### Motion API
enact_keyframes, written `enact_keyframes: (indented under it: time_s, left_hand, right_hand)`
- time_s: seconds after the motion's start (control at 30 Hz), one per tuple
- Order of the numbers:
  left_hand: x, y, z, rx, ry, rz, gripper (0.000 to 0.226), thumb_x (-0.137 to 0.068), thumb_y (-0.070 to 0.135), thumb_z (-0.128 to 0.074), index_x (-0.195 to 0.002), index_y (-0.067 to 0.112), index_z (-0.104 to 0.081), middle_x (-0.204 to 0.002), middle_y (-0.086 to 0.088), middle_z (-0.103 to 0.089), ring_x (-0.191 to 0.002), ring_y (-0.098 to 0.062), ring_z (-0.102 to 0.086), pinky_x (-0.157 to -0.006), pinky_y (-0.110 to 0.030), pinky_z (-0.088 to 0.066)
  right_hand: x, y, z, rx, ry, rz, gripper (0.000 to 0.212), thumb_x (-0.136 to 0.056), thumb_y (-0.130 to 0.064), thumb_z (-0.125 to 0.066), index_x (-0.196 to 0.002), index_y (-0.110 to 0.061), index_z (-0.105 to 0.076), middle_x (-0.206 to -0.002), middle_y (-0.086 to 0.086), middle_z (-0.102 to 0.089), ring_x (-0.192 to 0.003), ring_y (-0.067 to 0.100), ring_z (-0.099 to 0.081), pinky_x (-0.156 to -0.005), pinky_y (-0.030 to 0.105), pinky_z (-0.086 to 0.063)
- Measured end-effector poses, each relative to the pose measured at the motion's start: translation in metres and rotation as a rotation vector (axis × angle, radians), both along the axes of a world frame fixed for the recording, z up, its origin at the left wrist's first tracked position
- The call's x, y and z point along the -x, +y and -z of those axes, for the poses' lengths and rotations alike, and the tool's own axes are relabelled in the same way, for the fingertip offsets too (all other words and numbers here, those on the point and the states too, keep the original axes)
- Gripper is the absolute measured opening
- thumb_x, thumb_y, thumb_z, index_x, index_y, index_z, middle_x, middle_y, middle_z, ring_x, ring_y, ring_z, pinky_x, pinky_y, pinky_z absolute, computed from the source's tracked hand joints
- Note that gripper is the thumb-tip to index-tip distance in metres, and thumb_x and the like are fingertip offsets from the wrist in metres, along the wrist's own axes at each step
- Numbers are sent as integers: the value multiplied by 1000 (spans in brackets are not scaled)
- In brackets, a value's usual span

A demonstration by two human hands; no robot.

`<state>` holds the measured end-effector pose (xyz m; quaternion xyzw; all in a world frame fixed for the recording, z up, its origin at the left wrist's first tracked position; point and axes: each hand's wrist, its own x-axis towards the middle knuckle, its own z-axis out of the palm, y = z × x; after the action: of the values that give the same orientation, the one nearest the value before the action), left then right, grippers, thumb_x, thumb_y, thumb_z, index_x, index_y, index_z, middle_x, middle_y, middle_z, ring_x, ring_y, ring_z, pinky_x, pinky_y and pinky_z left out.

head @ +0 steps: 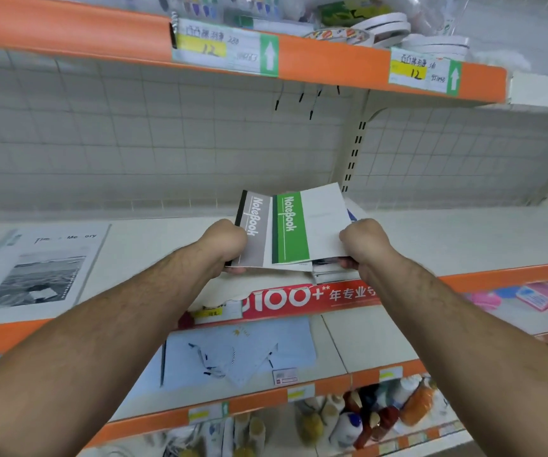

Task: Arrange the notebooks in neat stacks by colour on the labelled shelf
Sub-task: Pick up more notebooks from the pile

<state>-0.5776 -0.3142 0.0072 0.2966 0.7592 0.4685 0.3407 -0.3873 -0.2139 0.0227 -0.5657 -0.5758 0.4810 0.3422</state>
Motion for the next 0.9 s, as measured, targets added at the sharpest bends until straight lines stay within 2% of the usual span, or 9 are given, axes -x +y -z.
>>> enact_keyframes:
  time_s: [0.07, 0.13, 0.27, 0.37, 0.47, 0.57, 0.63, 0.77, 0.9]
  left_hand:
    - [5, -15, -1, 2, 7, -35, 22, -94, -2, -35, -90, 7, -55, -86, -11, -63, -64, -27, -64, -41, -26, -49]
    - [10, -31, -3, -10, 11, -77, 24, -94, -3, -35, -86, 8, -54, -85, -10, -62, -65, -26, -64, -44, -27, -52]
    - [16, -71, -6, -26, 20, -190, 25, -94, -2, -33, -87, 8, -54, -88, -12, -64, -64, -27, -64, -46, -27, -51]
    - [15, -107, -8, 1, 41, -286, 24, -94, -3, -33, -88, 6, -54, -90, -15, -62, -61, -27, -62, -40, -25, -47]
    - [13, -143, -11, 30, 69, -397, 24, -95, -3, -32, -87, 7, -52, -84, -13, -60, -61, -23, -59, -33, -21, -40]
    - [18, -176, -4, 48, 67, -484, 21, -93, -1, -33, -90, 5, -54, -91, -17, -63, -71, -28, -62, -46, -26, -48]
    - [23, -199, 1, 40, 42, -539, 27, -90, 1, -34, -98, 4, -59, -98, -21, -68, -78, -35, -67, -57, -36, -59]
    - [33, -248, 6, 69, 27, -633, 26, -92, 2, -33, -99, 3, -58, -88, -19, -66, -61, -31, -64, -53, -32, -54]
    - [48, -295, 6, 26, -7, -712, 26, -96, -2, -32, -90, 5, -57, -75, -14, -62, -53, -23, -57, -43, -23, -46]
  right_hand:
    - [11, -10, 2, 14, -6, -13, 14, -98, -3, -41, -108, -7, -49, -89, 11, -57, -62, 27, -57, -43, 27, -43]
    - [21, -17, 3, 8, -9, -44, 17, -97, -3, -40, -111, -5, -51, -93, 14, -59, -54, 26, -54, -39, 24, -42]
    - [40, -38, 1, -3, -3, -150, 15, -97, -2, -39, -93, -8, -52, -89, 10, -56, -57, 26, -54, -45, 28, -41]
    - [53, -59, -1, 0, 10, -248, 18, -95, 1, -37, -98, -7, -54, -87, 9, -57, -57, 25, -54, -44, 28, -41]
    - [70, -78, 6, -4, 19, -336, 21, -92, 2, -35, -89, -7, -54, -85, 12, -60, -53, 25, -52, -46, 29, -39]
    - [90, -100, 18, -7, 31, -413, 25, -88, 2, -36, -96, 0, -58, -83, 17, -61, -46, 24, -50, -41, 24, -36]
    - [105, -116, 24, 11, 36, -480, 24, -86, 3, -35, -94, 1, -58, -73, 15, -57, -39, 21, -45, -39, 21, -33]
    - [133, -155, 29, 56, 25, -574, 22, -86, 2, -36, -88, -1, -57, -67, 14, -59, -41, 23, -49, -39, 22, -36]
    - [164, -196, 34, 76, 31, -643, 23, -89, -1, -36, -98, -4, -58, -85, 14, -64, -54, 26, -55, -40, 24, -41]
